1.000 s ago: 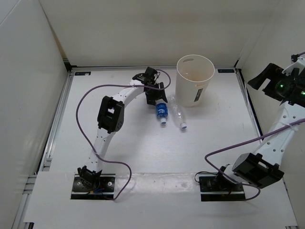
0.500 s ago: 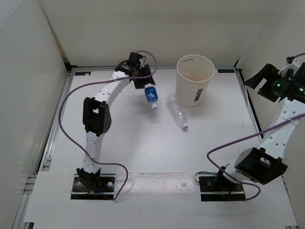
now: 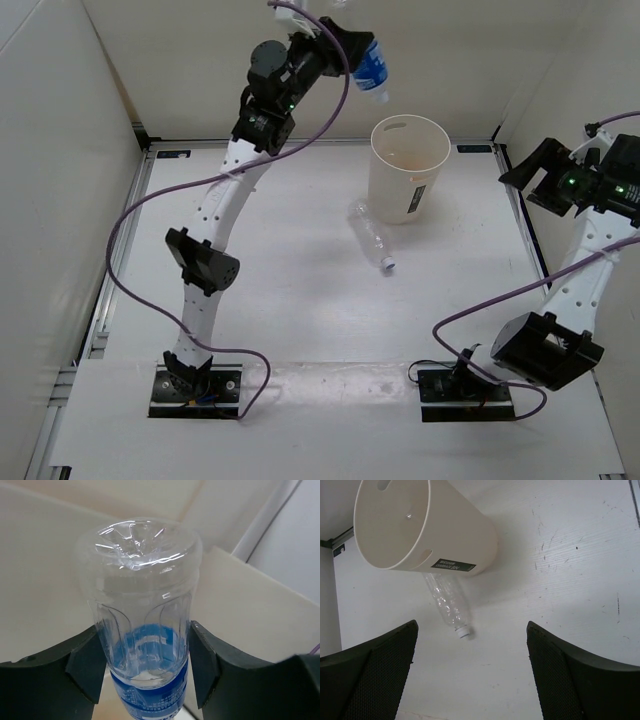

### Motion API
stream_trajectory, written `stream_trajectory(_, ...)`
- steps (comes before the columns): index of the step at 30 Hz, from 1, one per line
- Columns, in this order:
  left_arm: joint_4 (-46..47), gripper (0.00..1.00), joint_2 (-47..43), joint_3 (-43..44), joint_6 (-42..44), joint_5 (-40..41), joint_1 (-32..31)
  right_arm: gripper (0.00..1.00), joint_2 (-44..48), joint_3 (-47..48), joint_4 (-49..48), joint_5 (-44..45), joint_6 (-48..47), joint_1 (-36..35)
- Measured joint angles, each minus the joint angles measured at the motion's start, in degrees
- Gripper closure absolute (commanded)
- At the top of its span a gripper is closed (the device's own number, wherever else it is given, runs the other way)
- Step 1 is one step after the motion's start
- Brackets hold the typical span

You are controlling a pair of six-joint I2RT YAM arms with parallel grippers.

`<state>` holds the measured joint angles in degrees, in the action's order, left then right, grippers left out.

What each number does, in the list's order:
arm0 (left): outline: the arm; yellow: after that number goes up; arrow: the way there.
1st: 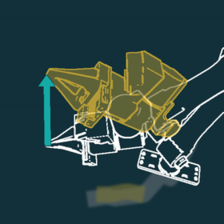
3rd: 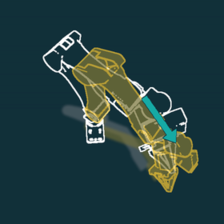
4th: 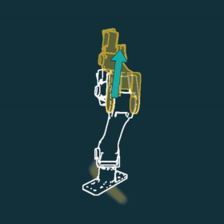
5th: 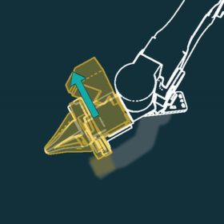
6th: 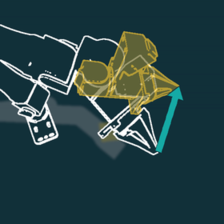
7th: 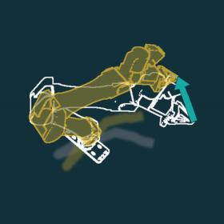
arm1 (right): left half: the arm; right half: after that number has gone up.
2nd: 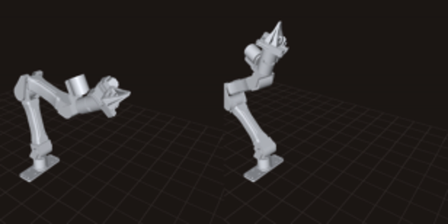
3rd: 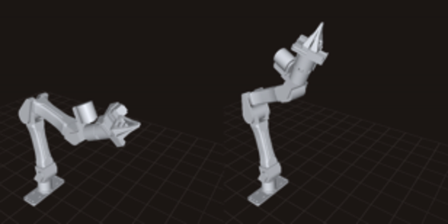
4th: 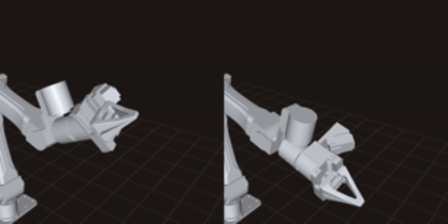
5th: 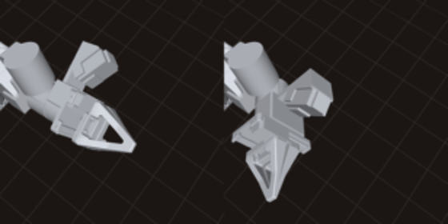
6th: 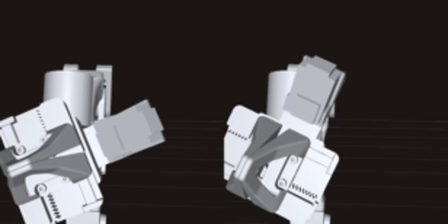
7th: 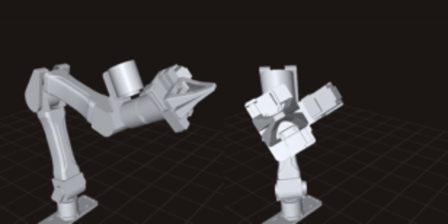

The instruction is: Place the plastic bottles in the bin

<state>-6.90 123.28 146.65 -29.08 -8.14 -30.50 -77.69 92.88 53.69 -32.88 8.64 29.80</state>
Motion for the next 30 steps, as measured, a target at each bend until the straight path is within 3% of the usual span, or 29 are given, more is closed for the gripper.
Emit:
stream_trajectory(6, 8.0, 0.32, 8.7, 4.9, 1.4, 2.6, -4.9, 0.10, 1.6, 0.1, -0.3, 0.1, 0.0, -2.2)
stream_trajectory(13, 8.2, 0.32, 20.9, 7.6, 3.2, 7.6, -8.2, 0.10, 1.6, 1.4, -0.2, -0.3, -2.4, -9.1)
stream_trajectory(16, 7.2, 0.23, 22.8, 7.6, 3.8, 8.6, -8.7, 0.10, 1.6, 1.8, -0.2, -0.6, -3.0, -9.7)
stream_trajectory(18, 6.7, 0.18, 23.0, 7.5, 4.2, 8.9, -8.7, 0.10, 1.6, 1.8, -0.2, -0.6, -3.1, -9.7)
stream_trajectory(20, 7.0, 0.00, 22.7, 7.5, 5.0, 8.9, -8.7, 0.10, 1.6, 1.8, -0.2, -0.8, -3.0, -9.6)
stream_trajectory(26, 5.1, 0.00, 18.7, 4.3, 6.8, 6.0, -7.7, 0.10, 1.1, 1.8, -1.1, -2.5, -1.2, -8.1)
stream_trajectory(30, 5.6, 0.00, 8.5, -8.4, 7.2, 2.8, -5.3, 0.10, 0.4, 1.8, -2.4, -3.8, 0.3, -7.7)
